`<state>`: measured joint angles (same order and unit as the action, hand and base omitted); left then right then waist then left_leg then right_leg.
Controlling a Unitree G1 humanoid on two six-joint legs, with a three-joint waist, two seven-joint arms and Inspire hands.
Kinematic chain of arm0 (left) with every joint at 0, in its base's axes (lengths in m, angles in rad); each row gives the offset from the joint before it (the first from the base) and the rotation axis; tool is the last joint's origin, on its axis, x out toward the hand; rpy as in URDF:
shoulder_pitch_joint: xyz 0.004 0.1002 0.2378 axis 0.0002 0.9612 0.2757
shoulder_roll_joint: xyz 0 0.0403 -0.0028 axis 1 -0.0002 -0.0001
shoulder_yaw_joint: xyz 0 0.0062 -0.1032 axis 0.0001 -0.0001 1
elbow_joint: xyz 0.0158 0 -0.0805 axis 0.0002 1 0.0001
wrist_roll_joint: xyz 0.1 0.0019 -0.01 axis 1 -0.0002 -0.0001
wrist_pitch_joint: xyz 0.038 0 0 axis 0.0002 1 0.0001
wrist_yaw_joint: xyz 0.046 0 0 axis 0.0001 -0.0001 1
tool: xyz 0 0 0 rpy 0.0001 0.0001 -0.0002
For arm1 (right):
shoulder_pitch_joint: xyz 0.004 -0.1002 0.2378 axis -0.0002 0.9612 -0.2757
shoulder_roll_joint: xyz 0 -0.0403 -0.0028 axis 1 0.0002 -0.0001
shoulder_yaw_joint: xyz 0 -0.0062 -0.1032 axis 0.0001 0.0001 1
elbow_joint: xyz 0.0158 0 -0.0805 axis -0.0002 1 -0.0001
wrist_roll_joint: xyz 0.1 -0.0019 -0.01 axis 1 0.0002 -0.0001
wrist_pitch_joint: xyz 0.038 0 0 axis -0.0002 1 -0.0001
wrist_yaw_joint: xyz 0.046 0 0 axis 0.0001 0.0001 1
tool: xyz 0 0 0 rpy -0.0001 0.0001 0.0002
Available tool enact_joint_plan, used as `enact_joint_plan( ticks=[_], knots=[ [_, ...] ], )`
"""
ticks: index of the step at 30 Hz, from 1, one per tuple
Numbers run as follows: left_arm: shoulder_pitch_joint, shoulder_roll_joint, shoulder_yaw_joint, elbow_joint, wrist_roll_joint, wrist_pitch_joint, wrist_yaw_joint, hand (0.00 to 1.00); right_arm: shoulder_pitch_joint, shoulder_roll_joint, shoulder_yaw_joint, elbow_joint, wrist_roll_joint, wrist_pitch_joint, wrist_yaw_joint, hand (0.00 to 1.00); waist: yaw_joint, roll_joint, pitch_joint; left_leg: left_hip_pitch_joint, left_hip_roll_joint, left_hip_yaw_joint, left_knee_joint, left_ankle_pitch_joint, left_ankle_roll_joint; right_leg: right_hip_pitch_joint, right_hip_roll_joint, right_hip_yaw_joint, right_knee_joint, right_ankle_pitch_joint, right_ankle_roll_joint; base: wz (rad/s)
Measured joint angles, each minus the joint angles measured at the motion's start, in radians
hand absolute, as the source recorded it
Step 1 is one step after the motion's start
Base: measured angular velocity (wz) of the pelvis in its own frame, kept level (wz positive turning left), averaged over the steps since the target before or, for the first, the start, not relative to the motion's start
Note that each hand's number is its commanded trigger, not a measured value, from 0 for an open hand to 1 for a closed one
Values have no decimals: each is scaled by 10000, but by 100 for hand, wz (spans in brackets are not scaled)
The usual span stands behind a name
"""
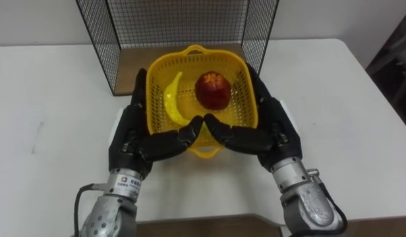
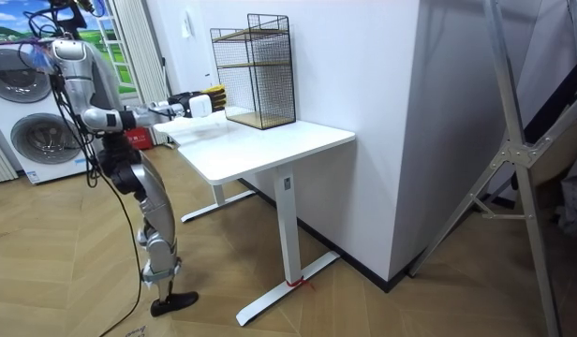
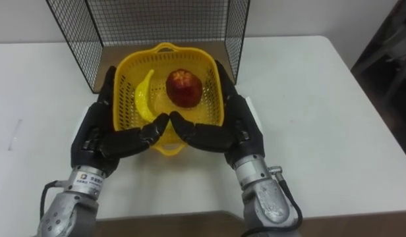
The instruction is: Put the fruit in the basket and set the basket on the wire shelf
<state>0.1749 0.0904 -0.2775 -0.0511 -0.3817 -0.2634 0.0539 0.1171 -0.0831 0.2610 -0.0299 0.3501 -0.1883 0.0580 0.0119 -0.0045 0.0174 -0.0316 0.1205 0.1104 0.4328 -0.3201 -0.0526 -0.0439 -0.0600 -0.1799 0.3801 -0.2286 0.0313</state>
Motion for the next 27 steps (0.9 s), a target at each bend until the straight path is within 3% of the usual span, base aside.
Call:
enact_joint_plan(
  ticks=[2, 3, 4, 6, 7, 8, 9, 11, 12, 14, 17, 27],
  knots=[
    [7, 9, 0, -14, -5, -40, 84, 0, 5, 6, 20, 6, 47, -2, 85, 0, 139, -30, -9, -214, 248, -52, 771, -273, -165, -275, 127, -32, 610, -450, -163, -2],
    [5, 17, 2, -18, -7, -48, 90, 0, 9, 14, 13, 5, 34, -5, 103, 0, 208, -132, -50, -493, 341, -87, 1430, -302, -202, -450, 147, -25, 1078, -792, -260, 0],
    [6, 9, 1, -18, -7, -48, 87, 0, 10, -19, 6, 5, 21, -17, 114, 0, 200, -139, -38, -671, 436, -102, 1925, -293, -200, -473, 180, -34, 1259, -930, -296, -4],
    [59, 9, 12, -13, -223, -47, 85, 0, 51, -90, 101, 6, 32, -33, 144, 0, 340, -16, 27, -1234, 744, -456, 3810, 86, -83, -233, 352, 115, 1671, -1245, -581, -16],
    [58, 10, 14, -13, -229, -50, 84, 0, 50, -88, 125, 12, 47, -58, 144, 0, 401, 8, 35, -1400, 770, -546, 4115, 280, -41, -95, 373, 142, 1703, -1283, -649, -9],
    [63, 9, 12, -11, -225, -68, 71, 0, 43, -90, 90, 35, 77, -103, 144, 0, 405, -78, 48, -1559, 602, -730, 4141, 365, -123, 19, 341, 173, 1735, -1326, -700, 0],
    [47, -15, 15, -13, -213, -103, 15, 0, -17, -120, 44, 71, 44, -217, 144, 0, 417, -52, 44, -1672, 297, -693, 3364, 323, -105, 6, 259, 172, 1737, -1334, -707, 0],
    [47, -52, 6, -14, -205, -123, 5, 0, -94, -111, 32, 191, -2, -314, 143, 0, 464, -30, 39, -1732, -77, -515, 1744, 521, -65, -81, 209, 158, 1742, -1336, -702, -2],
    [47, -7, 36, -14, -195, -121, 0, 0, -91, -33, 78, 254, -36, -311, 143, 0, 474, -72, -32, -1593, -160, -427, 1380, 620, -12, -136, 145, 130, 1691, -1341, -697, 0],
    [31, 0, 90, -14, -210, -120, -10, 0, -89, -41, 132, 253, -39, -314, 153, 0, 416, -317, 0, -1439, -318, -470, 981, 832, -15, -109, 104, 97, 1399, -1270, -651, 11],
    [19, -1, 84, -13, -262, -116, -12, 0, -125, -52, 126, 252, -38, -316, 165, 0, 376, -294, 17, -1482, -337, -604, 828, 865, -17, 64, 129, -157, 946, -1091, -657, 13],
    [-172, 1, 105, -180, -593, -119, 85, 0, -481, -32, 123, 125, -13, -316, 143, 0, 201, -148, -38, -1469, -561, -695, 560, 881, 15, 375, 6, -418, 325, -1049, -536, 10]
  ],
)
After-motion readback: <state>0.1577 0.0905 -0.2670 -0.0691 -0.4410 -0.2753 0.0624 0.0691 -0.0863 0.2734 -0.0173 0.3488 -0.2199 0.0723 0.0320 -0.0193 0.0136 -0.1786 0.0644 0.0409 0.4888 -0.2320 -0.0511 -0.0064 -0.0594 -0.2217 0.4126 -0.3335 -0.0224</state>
